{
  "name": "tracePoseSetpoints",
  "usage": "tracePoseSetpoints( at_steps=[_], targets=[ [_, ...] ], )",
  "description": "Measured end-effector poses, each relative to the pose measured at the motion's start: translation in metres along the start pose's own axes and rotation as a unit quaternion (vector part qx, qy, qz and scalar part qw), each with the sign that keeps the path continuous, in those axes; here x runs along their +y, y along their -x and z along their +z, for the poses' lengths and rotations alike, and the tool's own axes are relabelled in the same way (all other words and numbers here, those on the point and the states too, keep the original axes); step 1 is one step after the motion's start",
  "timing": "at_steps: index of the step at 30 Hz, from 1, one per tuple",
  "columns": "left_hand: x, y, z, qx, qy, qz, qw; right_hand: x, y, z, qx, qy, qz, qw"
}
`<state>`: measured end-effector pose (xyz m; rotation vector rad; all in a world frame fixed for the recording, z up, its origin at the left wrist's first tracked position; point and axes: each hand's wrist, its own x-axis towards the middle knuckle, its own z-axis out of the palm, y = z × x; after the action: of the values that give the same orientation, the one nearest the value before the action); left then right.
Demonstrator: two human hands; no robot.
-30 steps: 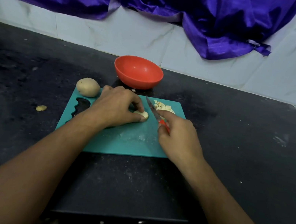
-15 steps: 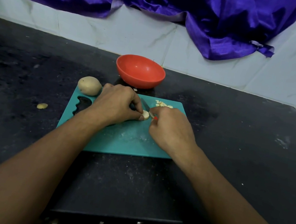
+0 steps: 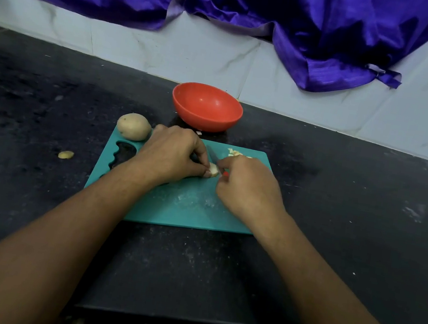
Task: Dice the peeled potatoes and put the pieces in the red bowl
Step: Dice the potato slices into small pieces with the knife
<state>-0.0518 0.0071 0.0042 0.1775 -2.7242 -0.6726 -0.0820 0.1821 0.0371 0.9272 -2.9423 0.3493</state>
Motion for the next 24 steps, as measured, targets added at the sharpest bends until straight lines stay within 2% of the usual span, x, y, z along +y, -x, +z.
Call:
tracePoseSetpoints(
  at_steps=[8,11,13,15,17,18,21,24],
  targets=[
    [0.002,0.002,-0.002,-0.003,0.014,-0.011,1.000,0.004,0.025,0.007,0.028,0.121,-0.057,0.991],
    [0.001,0.002,-0.002,-0.007,0.019,-0.014,1.000,0.014,0.032,0.003,0.019,0.128,-0.075,0.989],
    [0.001,0.002,-0.002,-0.010,0.019,-0.015,1.000,0.024,0.029,0.001,0.012,0.070,-0.064,0.995],
    [0.001,0.003,-0.002,-0.010,0.015,-0.012,1.000,0.036,0.023,0.005,-0.017,-0.095,-0.016,0.995],
    [0.002,0.003,-0.003,-0.012,0.014,-0.010,1.000,0.043,0.015,0.010,-0.028,-0.233,0.040,0.971],
    [0.002,0.003,-0.003,-0.014,0.017,-0.011,1.000,0.043,0.012,0.010,-0.026,-0.265,0.059,0.962],
    [0.001,0.002,-0.002,-0.017,0.023,-0.015,0.999,0.036,0.009,0.010,-0.018,-0.284,0.059,0.957],
    [0.000,0.002,-0.001,-0.013,0.022,-0.016,1.000,0.027,0.006,0.012,-0.010,-0.218,0.027,0.975]
  ],
)
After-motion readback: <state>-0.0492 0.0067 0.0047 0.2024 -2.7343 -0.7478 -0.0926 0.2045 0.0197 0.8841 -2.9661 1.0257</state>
